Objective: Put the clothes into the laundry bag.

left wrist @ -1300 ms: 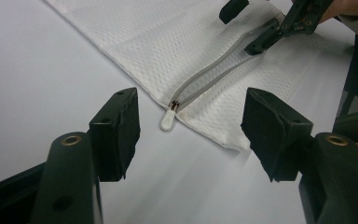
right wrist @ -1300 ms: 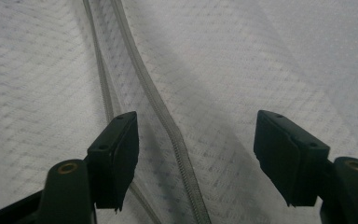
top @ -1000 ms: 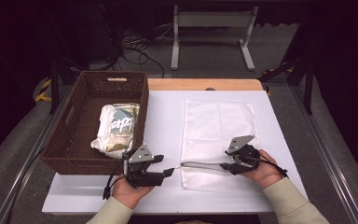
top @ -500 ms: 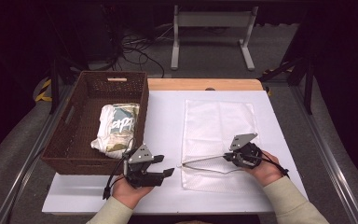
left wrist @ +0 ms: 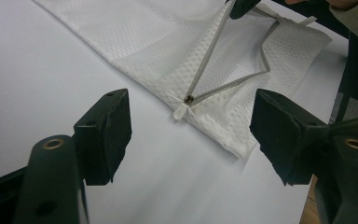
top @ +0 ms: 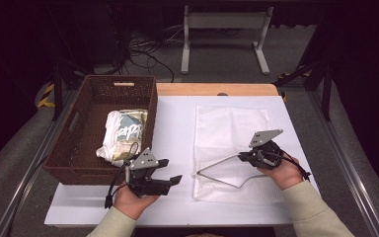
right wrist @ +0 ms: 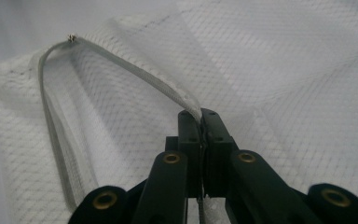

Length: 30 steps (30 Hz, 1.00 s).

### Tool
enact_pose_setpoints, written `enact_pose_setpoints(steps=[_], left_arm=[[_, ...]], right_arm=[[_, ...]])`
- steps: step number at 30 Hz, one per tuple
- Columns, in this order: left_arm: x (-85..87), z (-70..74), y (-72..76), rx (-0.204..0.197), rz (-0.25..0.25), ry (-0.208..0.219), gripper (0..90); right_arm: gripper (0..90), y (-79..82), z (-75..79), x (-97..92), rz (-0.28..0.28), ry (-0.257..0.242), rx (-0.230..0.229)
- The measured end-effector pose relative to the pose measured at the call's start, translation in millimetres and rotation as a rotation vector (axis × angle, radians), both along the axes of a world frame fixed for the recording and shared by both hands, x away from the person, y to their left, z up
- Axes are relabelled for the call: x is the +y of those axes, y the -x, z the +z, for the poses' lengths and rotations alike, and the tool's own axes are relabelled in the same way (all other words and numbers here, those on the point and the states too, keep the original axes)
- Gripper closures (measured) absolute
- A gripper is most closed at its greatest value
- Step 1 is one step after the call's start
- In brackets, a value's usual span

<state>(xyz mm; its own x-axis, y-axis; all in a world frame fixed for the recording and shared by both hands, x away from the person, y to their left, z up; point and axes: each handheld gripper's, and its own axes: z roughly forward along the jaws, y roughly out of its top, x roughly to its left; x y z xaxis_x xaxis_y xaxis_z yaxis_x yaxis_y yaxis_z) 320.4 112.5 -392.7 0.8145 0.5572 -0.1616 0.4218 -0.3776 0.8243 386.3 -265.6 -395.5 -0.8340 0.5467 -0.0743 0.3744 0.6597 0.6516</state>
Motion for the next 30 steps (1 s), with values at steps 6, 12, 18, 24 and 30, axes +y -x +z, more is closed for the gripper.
enact_pose_setpoints(steps=[6,12,18,24,30], left_arm=[[6.0,8.3,-1.4,0.005,-0.008,-0.021,31.4],[12.0,17.2,-0.5,-0.009,0.005,-0.013,30.3],[25.6,33.9,-1.1,-0.039,0.043,-0.006,29.8],[42.2,55.7,-9.0,-0.057,0.100,-0.042,25.9],[62.4,69.1,-24.5,-0.035,0.170,-0.027,23.1]], right_arm=[[87.8,-6.5,9.4,0.3,-0.009,-0.037,0.019],[88.0,-10.6,20.4,-4.1,-0.029,-0.088,0.005],[88.0,-15.7,29.5,-9.6,-0.047,-0.124,-0.005],[88.0,-17.6,29.6,-8.9,-0.050,-0.130,0.004],[88.0,-17.6,29.0,-8.9,-0.054,-0.129,0.009]])
